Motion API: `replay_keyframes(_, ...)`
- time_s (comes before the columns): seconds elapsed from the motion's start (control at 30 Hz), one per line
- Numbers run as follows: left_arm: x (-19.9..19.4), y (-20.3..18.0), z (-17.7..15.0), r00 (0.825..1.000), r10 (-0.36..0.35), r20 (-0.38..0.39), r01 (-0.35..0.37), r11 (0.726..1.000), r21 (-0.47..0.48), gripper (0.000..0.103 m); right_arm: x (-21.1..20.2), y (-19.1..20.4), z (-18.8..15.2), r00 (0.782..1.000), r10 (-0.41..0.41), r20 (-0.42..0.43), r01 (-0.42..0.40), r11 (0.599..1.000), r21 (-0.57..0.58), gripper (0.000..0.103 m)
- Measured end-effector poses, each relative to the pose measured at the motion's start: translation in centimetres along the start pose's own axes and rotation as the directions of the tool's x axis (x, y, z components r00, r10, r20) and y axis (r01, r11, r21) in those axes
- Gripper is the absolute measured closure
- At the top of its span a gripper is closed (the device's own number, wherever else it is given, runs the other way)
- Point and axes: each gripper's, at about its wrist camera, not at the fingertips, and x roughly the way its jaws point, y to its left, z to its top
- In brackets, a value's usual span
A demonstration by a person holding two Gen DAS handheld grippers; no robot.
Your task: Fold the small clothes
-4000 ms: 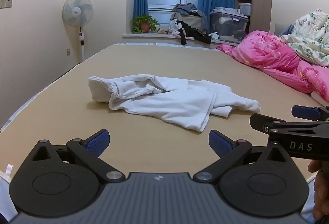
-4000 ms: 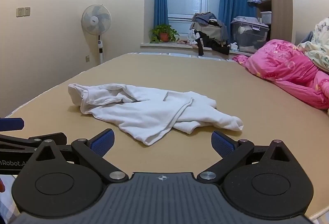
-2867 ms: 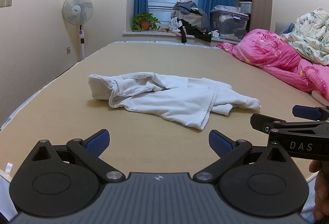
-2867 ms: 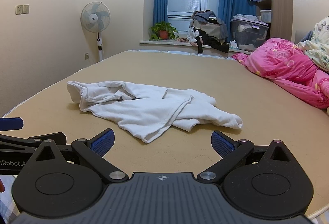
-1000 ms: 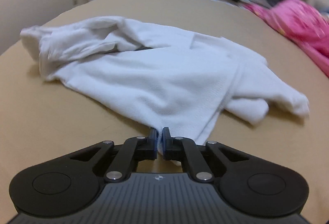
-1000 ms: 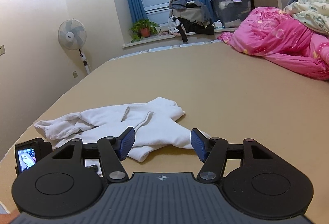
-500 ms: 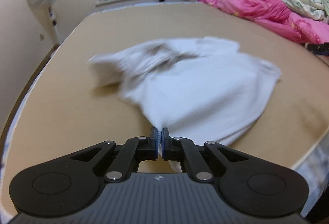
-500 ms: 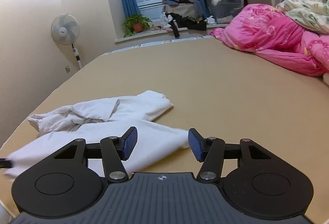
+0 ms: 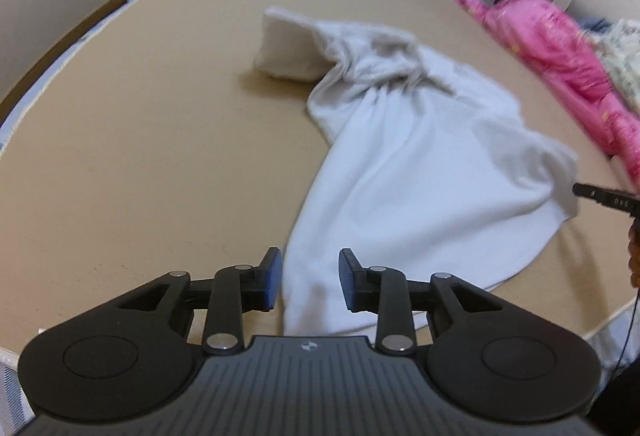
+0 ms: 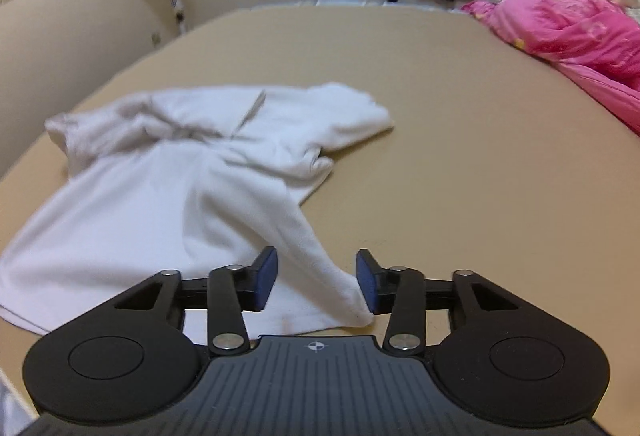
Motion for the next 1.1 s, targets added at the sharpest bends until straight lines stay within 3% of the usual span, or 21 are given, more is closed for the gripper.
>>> replay_keyframes(0.07, 1.2, 0.2, -0.3, 0.999, 0.033, -0.040, -0.033, 0.999, 0.007, 0.068, 1.3, 0.3, -0.2, 1.000, 0.002, -0.028, -0.002, 1.000, -0.016, 0.055)
replay_keyframes(0.17, 2.4, 0.6, -0.5, 0.997, 0.020, -0.078, -0.021, 1.000, -0.016, 0.068, 2.5, 0.7, -0.4, 0.999, 0.007, -0.051, -0.010, 0.999, -0.041, 0.058)
replay_keyframes(0.2, 2.7, 0.6, -0.5, 0.997, 0.015, -0.082, -0.016, 1.000, -0.016, 0.068, 2.6, 0.9, -0.4, 0.999, 0.005, -0.048, -0.008, 0.999, -0.051, 0.064)
replay_keyframes(0.23, 2.9, 0.4, -0.5, 0.996, 0.013, -0.087, -0.013, 1.000, -0.009, 0.069, 2.6, 1.1, -0.5, 0.999, 0.004, -0.042, -0.006, 0.998, -0.060, 0.079)
replay_keyframes(0.27, 3.1, 0.1, -0.5, 0.995, 0.017, -0.095, -0.016, 1.000, 0.004, 0.074, 2.5, 1.3, -0.5, 0.999, 0.009, -0.035, -0.011, 0.998, -0.060, 0.094)
replay_keyframes(0.3, 3.4, -0.2, -0.7, 0.994, 0.025, -0.105, -0.023, 0.999, 0.024, 0.085, 2.3, 1.4, -0.4, 1.000, 0.016, -0.026, -0.017, 0.998, -0.055, 0.098)
replay_keyframes(0.37, 3.4, -0.7, -0.9, 0.992, 0.066, -0.106, -0.058, 0.996, 0.071, 0.097, 1.7, 1.5, -0.4, 1.000, 0.021, -0.010, -0.022, 0.999, -0.035, 0.099)
replay_keyframes(0.5, 1.0, -1.0, -1.1, 0.996, 0.089, 0.016, -0.090, 0.991, 0.097, 0.100, -1.7, -0.4, 0.3, 0.998, 0.063, -0.002, -0.063, 0.997, 0.039, 0.099)
replay_keyframes(0.73, -6.8, -0.2, -3.0, 0.984, -0.065, 0.169, 0.056, 0.997, 0.062, 0.101, -13.4, -4.0, -0.4, 0.978, 0.175, 0.114, -0.195, 0.959, 0.204, 0.100)
replay_keyframes(0.87, -9.9, 0.5, -5.4, 0.980, -0.127, 0.150, 0.115, 0.990, 0.085, 0.101, -19.0, -5.3, -4.0, 0.970, 0.207, 0.125, -0.231, 0.947, 0.223, 0.100)
replay_keyframes(0.97, -10.0, 0.8, -7.4, 0.985, -0.166, 0.043, 0.158, 0.978, 0.139, 0.101, -20.8, -5.9, -6.9, 0.977, 0.203, 0.059, -0.211, 0.945, 0.249, 0.100)
replay_keyframes(1.03, -9.3, 0.4, -8.2, 0.982, -0.184, -0.044, 0.189, 0.968, 0.166, 0.100, -20.2, -6.1, -8.9, 0.979, 0.189, -0.071, -0.164, 0.948, 0.272, 0.100)
replay_keyframes(1.1, -8.0, -0.6, -8.0, 0.971, -0.209, -0.117, 0.230, 0.952, 0.201, 0.100, -18.3, -5.8, -10.8, 0.964, 0.142, -0.223, -0.086, 0.966, 0.244, 0.100)
